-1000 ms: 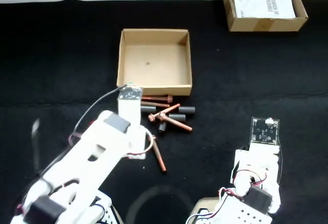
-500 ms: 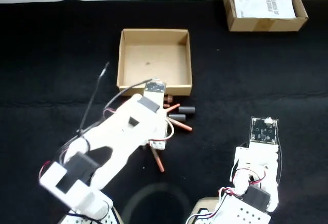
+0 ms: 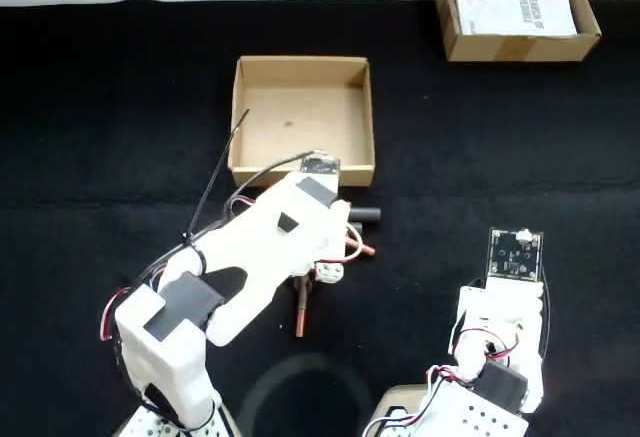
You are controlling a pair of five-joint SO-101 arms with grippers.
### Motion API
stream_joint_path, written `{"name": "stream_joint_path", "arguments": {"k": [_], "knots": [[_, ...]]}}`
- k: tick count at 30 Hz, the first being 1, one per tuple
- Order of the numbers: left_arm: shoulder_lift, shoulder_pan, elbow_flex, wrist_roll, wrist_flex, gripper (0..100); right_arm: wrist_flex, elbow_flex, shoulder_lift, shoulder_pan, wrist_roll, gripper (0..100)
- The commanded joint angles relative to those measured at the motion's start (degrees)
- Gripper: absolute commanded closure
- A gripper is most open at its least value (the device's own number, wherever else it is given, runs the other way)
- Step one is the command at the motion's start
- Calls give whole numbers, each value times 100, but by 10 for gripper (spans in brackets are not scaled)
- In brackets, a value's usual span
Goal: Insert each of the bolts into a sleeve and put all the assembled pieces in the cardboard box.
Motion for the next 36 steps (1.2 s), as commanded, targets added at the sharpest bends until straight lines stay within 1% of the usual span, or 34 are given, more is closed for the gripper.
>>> {"name": "stream_joint_path", "arguments": {"k": [1, 5, 7, 10, 13, 16, 19, 21, 24, 26, 27, 31, 33, 36], "knots": [[-92, -66, -400, 0, 369, 992, -92, -259, -57, 224, 18, 991], [-611, -66, -1182, -9, 1424, 992, -31, -1385, 4, 268, 18, 991], [-971, -66, -1569, -9, 1846, 992, 295, -2018, 4, 163, 18, 991], [-1578, -75, -2088, -9, 2268, 992, 1086, -3029, 13, -295, 18, 991], [-2343, -57, -2633, -9, 2523, 992, 1965, -3978, 22, -936, 9, 991], [-3169, -31, -3029, -9, 2532, 992, 2668, -4664, 321, -1464, -448, 991], [-3952, -31, -3204, -18, 2523, 991, 3451, -5349, 1112, -1851, -1108, 991], [-4409, -31, -3187, -18, 2523, 991, 3978, -5851, 1701, -2316, -1591, 991], [-4901, -31, -3169, -18, 2567, 991, 4031, -6413, 2141, -3143, -2365, 991], [-5182, -31, -3160, -9, 2567, 991, 4013, -6695, 2255, -3705, -2743, 991], [-5305, -31, -3160, -9, 2567, 991, 4013, -6738, 2325, -3890, -2822, 991], [-5640, -84, -3134, -18, 2567, 991, 4004, -6527, 2782, -4040, -2708, 991], [-5763, -110, -2888, -70, 2541, 991, 4004, -6484, 3029, -4532, -2673, 991], [-5956, -312, -2352, -519, 2514, 991, 3881, -6510, 3451, -5174, -2567, 991]]}}
